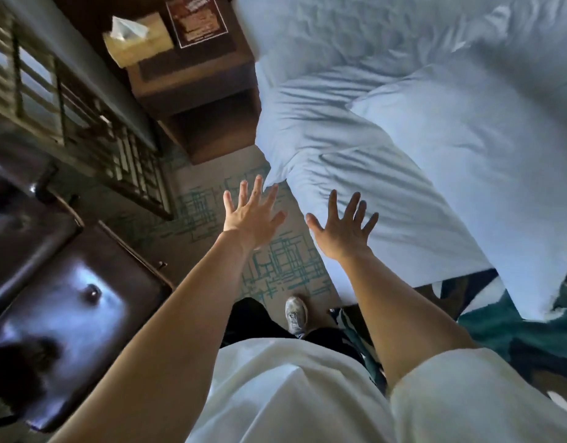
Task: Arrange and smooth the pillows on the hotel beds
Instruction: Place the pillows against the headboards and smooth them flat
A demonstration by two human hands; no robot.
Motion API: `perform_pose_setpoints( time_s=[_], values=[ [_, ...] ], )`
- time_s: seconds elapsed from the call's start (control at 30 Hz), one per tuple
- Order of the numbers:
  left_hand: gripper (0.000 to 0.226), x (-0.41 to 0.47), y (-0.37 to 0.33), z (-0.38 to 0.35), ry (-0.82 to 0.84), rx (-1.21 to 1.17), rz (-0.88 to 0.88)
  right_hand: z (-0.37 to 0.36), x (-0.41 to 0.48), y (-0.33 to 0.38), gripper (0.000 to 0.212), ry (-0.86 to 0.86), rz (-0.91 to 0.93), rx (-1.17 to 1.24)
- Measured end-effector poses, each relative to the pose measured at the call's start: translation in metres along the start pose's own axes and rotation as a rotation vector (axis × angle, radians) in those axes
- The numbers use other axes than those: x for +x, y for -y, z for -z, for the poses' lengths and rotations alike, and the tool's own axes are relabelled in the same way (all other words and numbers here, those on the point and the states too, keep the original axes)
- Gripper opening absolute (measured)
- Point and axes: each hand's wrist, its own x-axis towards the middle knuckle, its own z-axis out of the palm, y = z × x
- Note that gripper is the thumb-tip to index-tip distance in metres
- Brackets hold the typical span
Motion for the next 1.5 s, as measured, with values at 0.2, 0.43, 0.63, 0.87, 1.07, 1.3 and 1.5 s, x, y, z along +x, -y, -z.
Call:
perform_pose_setpoints(
  time_s=[0.2,0.43,0.63,0.87,1.07,1.3,1.5],
  values=[
    [0.073,0.095,-0.027,0.032,0.015,0.059,-0.153,0.032,0.064,-0.020,0.083,0.005,-0.154,0.064],
    [0.073,0.213,-0.082,0.060,0.044,0.148,-0.375,0.067,0.130,-0.057,0.083,-0.048,-0.410,0.158],
    [0.072,0.298,-0.161,0.091,0.076,0.228,-0.625,0.107,0.171,-0.089,0.085,-0.143,-0.652,0.331],
    [0.070,0.334,-0.275,0.098,-0.014,0.276,-0.880,0.125,0.207,-0.137,0.076,-0.186,-0.779,0.395],
    [0.070,0.398,-0.403,0.070,-0.053,0.300,-1.017,0.133,0.277,-0.249,0.068,-0.347,-0.780,0.306],
    [0.073,0.463,-0.472,0.025,-0.135,0.336,-1.035,0.096,0.284,-0.385,0.084,-0.450,-0.871,0.203],
    [0.068,0.524,-0.599,0.033,-0.039,0.309,-0.796,0.158,0.350,-0.498,0.096,-0.347,-0.916,0.343]
  ],
)
